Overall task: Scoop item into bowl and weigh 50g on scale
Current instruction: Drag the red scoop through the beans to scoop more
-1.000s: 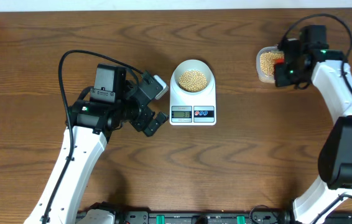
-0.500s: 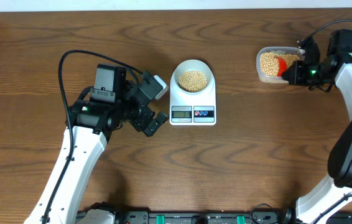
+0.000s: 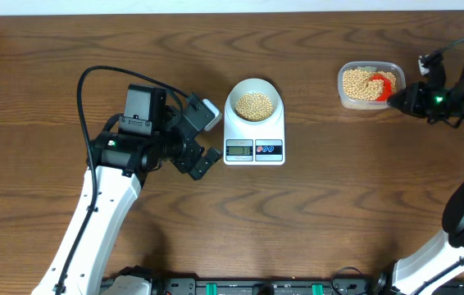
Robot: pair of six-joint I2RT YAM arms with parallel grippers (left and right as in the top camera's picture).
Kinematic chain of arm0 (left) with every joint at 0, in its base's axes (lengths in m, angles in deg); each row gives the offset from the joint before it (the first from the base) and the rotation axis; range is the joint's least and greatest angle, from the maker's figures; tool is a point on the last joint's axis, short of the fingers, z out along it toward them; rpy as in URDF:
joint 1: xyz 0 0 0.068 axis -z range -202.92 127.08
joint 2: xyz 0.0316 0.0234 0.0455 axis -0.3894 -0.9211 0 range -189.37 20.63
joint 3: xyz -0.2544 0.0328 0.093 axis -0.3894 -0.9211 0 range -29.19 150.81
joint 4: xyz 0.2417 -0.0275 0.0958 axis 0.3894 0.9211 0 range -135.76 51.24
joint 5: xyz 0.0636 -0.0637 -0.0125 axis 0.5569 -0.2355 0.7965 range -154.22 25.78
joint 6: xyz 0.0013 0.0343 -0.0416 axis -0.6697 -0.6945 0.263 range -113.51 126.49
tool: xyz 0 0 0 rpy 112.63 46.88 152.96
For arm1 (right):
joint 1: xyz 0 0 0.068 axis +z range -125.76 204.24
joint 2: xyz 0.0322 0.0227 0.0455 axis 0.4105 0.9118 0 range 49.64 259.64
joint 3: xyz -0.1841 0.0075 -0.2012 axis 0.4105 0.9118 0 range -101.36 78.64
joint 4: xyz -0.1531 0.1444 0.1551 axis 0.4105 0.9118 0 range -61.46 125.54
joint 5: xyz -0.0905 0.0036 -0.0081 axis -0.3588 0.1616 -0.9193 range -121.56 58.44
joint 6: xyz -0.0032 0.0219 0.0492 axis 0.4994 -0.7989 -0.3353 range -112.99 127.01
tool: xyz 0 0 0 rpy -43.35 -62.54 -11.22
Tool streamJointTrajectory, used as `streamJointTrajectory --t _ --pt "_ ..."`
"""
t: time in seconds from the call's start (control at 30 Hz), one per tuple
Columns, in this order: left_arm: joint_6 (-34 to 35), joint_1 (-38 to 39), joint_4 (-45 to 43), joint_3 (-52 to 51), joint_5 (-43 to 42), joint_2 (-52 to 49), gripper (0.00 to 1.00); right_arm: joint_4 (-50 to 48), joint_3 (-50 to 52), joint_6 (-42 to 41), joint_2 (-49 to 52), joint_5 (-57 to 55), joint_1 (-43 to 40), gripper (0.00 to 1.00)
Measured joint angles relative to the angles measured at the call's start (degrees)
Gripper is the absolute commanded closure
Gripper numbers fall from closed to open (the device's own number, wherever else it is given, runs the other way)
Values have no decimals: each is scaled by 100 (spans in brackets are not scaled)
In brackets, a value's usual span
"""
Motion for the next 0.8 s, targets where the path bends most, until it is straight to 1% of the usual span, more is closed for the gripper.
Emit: streamJointTrajectory --t 0.17,0.8 --pt "0 0 2 0 -2 0 0 68 0 -11 0 146 -149 99" --pt "0 0 2 0 -2 0 0 210 0 13 0 608 -151 99"
